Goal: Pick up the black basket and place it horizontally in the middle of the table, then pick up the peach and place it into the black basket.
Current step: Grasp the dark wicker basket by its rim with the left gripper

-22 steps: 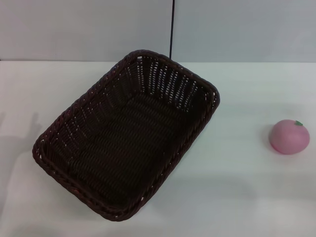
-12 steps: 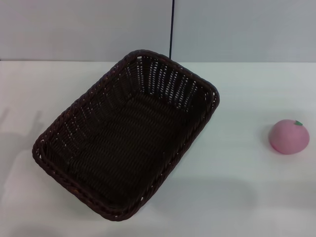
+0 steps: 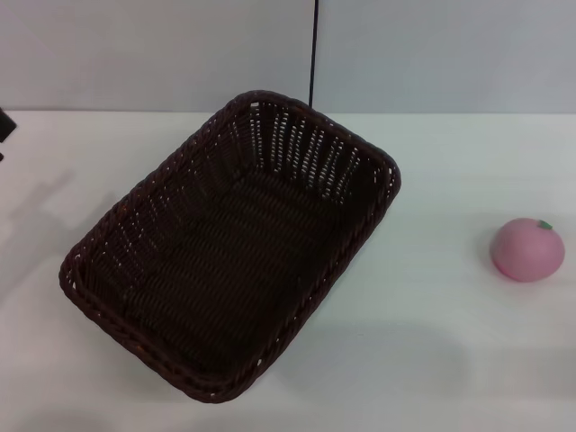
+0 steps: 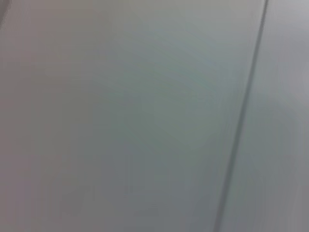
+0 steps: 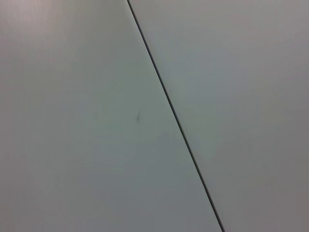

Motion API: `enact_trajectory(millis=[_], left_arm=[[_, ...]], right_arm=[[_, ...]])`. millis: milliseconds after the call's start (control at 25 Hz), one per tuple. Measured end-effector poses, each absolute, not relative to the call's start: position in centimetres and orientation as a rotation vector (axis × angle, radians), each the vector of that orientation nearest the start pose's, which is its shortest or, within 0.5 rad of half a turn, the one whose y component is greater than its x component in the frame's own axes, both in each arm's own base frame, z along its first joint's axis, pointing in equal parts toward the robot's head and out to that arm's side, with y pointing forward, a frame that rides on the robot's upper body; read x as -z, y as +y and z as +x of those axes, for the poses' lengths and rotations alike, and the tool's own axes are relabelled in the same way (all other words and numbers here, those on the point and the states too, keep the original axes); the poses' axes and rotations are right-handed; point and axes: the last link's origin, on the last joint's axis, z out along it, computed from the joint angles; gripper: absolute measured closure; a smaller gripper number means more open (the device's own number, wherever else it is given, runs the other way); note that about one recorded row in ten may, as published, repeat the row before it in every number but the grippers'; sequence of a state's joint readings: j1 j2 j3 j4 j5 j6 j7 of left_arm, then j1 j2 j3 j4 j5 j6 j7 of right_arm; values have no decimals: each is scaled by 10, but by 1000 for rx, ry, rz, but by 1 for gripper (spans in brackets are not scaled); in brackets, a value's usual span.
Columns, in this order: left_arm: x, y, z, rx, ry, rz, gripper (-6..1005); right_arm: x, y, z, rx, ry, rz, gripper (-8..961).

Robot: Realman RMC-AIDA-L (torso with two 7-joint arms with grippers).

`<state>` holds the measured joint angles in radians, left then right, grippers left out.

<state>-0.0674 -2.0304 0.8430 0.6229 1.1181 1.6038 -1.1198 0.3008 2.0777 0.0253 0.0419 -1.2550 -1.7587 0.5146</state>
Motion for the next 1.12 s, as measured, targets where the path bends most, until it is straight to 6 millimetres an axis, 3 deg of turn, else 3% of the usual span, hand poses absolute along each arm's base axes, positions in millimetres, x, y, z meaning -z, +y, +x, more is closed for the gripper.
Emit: enact_trajectory(millis=[40,80,120,160,320,520,760,1120], left_arm=[[-85,237,-338,1144,-585,-1937,168],[-103,250,-322,1073,-655,-2092,168],[-110,256,-312,1019,-651,-2164,168],[-110,256,-312,1019,-651,-2164,169],[-119,266,-281,788,-627,-2333,169],[-121,276,-269,588,-701,-2401,170],[-115,284,-265,392,-753,-2441,170],[-86,297,-246,195,-778,-2512,170]], right_arm=[[-61,247,347,-1154,463,-1176,269],[-61,247,348,-1154,465,-1175,269],[-60,247,347,-1156,470,-1175,269],[-60,247,347,-1156,470,-1175,269],[-57,244,349,-1183,505,-1174,269],[-56,239,351,-1196,533,-1167,269],[-53,234,351,-1209,548,-1157,269],[-51,236,348,-1228,552,-1157,270]])
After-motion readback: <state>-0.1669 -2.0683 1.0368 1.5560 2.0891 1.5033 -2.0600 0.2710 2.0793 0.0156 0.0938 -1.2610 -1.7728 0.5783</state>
